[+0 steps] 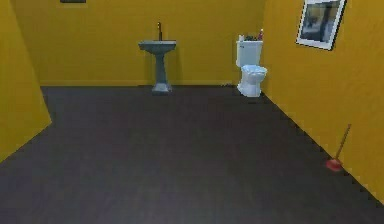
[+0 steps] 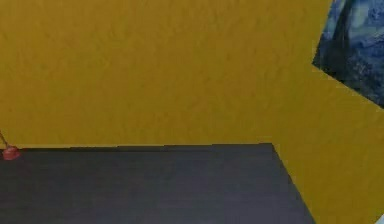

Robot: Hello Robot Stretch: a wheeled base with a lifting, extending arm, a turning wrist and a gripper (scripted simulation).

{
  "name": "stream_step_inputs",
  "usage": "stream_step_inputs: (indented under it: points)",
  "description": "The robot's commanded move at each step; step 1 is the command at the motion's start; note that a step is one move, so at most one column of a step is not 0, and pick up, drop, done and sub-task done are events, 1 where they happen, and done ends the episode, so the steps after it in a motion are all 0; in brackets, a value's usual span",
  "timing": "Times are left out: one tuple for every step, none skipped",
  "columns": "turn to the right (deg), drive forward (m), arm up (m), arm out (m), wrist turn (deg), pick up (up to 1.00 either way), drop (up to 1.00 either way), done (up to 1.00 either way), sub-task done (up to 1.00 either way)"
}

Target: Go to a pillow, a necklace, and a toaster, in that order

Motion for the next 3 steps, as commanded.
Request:
stream_step_inputs:
  points:
    - [-30.0,0.0,0.0,0.0,0.0,0.0,0.0,0.0,0.0]
    - [0.0,1.0,0.0,0.0,0.0,0.0,0.0,0.0,0.0]
    - [-3.0,0.0,0.0,0.0,0.0,0.0,0.0,0.0,0.0]
